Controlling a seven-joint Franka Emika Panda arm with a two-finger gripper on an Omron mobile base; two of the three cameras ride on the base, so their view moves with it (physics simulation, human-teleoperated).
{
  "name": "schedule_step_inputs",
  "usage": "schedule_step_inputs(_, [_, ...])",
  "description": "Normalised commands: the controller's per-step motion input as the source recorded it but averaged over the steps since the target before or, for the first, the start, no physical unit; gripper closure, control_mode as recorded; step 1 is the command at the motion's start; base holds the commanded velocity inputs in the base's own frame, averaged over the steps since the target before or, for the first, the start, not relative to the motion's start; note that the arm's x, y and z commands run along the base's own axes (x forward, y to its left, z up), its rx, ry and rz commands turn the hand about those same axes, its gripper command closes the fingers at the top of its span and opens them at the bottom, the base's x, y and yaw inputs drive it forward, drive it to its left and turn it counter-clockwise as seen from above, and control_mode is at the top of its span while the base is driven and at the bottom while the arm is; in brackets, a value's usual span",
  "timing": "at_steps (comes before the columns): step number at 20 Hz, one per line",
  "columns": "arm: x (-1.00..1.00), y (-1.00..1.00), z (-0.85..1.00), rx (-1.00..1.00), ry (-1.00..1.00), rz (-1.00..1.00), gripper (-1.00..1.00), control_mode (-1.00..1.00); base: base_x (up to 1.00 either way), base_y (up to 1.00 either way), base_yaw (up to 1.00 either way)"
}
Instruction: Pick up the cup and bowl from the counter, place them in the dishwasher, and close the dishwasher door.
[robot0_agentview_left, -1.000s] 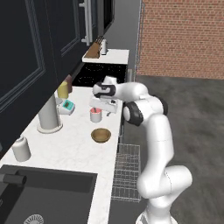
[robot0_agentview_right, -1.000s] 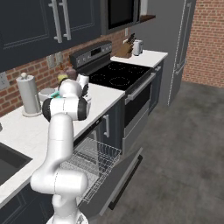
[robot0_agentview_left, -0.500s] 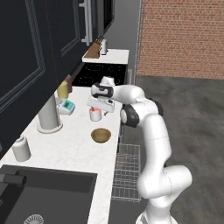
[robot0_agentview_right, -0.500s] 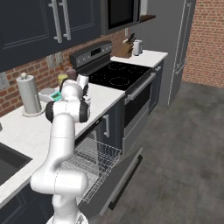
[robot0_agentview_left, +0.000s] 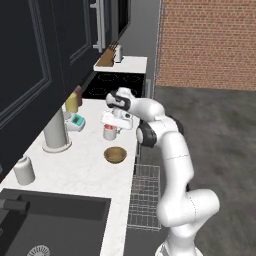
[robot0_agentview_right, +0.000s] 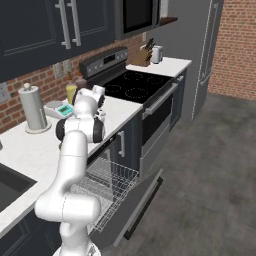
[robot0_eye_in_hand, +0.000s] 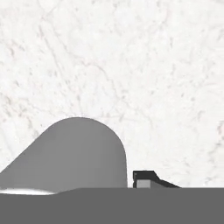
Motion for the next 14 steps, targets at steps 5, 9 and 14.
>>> schedule_step_inputs(5, [-0.49, -0.13, -0.59, 0.00, 0.21, 0.00, 1.00, -1.00, 0.00, 0.00, 0.00])
schedule_step_inputs(9, [-0.48, -0.12, -0.53, 0.00, 0.11, 0.00, 1.00, -1.00, 0.00, 0.00, 0.00])
schedule_step_inputs(14, [-0.86, -0.51, -0.56, 0.00, 0.04, -0.03, 1.00, -1.00, 0.00, 0.00, 0.00])
